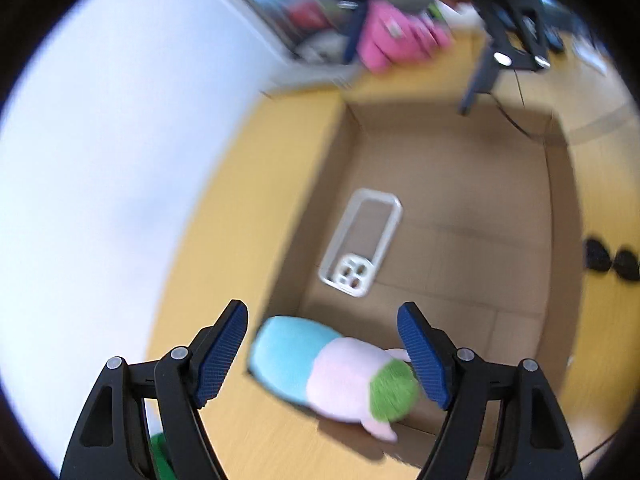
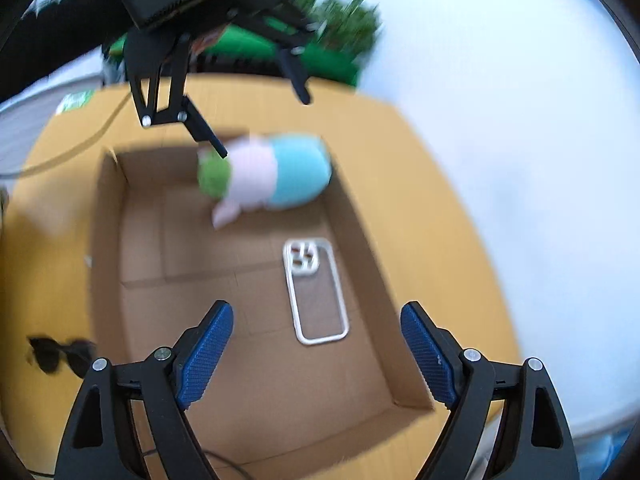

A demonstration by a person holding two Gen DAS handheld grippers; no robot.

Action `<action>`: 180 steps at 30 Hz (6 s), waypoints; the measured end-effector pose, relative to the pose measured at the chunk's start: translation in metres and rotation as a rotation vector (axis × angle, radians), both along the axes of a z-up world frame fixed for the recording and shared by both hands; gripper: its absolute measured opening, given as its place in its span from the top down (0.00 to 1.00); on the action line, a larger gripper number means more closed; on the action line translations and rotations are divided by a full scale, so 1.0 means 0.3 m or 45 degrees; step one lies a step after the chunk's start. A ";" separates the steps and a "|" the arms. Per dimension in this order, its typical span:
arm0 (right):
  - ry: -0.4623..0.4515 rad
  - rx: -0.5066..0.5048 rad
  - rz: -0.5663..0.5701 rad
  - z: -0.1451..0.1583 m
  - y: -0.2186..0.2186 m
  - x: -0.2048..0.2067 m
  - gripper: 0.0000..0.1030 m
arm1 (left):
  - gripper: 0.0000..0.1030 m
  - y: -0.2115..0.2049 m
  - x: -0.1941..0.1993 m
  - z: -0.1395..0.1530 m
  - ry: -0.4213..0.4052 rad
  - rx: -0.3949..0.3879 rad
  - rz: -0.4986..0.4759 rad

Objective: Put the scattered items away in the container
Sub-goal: 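Withdraw both grippers from the box toward the remaining items, then lower the right gripper over the black sunglasses on the table, then close the right gripper on the sunglasses while the left gripper grips their frame, then lift the sunglasses with both grippers and carry them over the box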

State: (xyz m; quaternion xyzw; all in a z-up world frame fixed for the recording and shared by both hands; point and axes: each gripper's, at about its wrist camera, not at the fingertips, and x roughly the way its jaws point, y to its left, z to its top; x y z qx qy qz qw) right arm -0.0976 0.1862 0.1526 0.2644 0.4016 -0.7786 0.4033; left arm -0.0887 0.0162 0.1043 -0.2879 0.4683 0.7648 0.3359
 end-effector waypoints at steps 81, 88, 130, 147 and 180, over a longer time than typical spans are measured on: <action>-0.401 -0.443 -1.041 -0.914 -0.021 0.835 0.42 | 0.24 0.063 0.545 -0.704 -0.733 0.898 1.009; -0.484 -0.591 -1.027 -0.908 0.040 0.845 0.47 | 0.24 0.086 0.539 -0.742 -0.855 0.945 0.976; -0.237 -0.645 -0.856 -0.680 -0.030 0.910 0.89 | 0.89 0.116 0.510 -0.515 -0.964 1.130 0.731; -0.063 -0.718 -0.813 -0.379 0.009 0.727 0.89 | 0.89 0.178 0.385 -0.170 -0.764 1.129 0.642; -0.010 -0.797 -0.740 -0.055 0.116 0.216 0.89 | 0.89 0.353 -0.084 0.207 -0.647 1.110 0.594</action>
